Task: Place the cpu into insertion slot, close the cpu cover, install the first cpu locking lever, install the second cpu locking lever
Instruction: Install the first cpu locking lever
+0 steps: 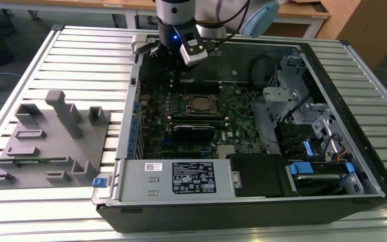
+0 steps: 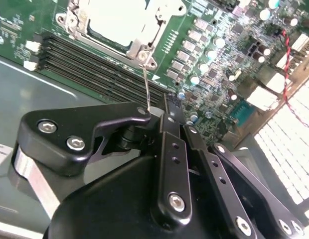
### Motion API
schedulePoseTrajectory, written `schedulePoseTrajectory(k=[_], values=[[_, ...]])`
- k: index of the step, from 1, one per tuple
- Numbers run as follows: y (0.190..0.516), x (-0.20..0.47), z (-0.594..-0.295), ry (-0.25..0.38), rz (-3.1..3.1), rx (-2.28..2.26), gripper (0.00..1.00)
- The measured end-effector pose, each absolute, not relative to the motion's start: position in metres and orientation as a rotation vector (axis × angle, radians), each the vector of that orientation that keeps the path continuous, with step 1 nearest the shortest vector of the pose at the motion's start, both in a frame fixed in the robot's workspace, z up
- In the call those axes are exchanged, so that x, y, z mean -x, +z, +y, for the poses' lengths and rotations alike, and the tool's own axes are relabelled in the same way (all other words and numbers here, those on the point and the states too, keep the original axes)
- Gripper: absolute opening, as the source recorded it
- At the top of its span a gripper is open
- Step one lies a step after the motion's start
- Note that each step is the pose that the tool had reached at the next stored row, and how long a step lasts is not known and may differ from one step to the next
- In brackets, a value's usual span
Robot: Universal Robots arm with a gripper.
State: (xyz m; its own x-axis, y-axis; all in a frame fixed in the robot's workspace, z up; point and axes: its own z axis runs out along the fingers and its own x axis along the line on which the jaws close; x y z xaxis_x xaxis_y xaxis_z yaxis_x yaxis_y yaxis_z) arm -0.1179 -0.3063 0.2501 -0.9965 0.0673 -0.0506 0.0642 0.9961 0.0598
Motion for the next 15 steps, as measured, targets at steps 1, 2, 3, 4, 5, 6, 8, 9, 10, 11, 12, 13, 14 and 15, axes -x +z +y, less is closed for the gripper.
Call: schedulePoseTrajectory(k=[1,2,3,4,5,6,8,9,10,11,12,13,14,15], values=[[0.250,0.116,-0.307,0.090,3.086,-0.102,0.10],[0.250,0.114,-0.307,0.090,3.086,-0.102,0.10],[0.250,0.113,-0.308,0.090,3.086,-0.102,0.10],[0.250,0.111,-0.308,0.090,3.086,-0.102,0.10],[0.250,0.109,-0.309,0.090,3.086,-0.102,0.10],[0.250,0.107,-0.309,0.090,3.086,-0.102,0.10],[0.250,0.103,-0.311,0.090,3.086,-0.102,0.10],[0.250,0.101,-0.311,0.090,3.086,-0.102,0.10],[0.250,0.100,-0.312,0.090,3.086,-0.102,0.10],[0.250,0.098,-0.312,0.091,3.086,-0.102,0.10],[0.250,0.097,-0.312,0.091,3.086,-0.102,0.10],[0.250,0.096,-0.313,0.091,3.086,-0.102,0.10],[0.250,0.095,-0.313,0.091,3.086,-0.102,0.10],[0.250,0.094,-0.313,0.091,3.086,-0.102,0.10]])
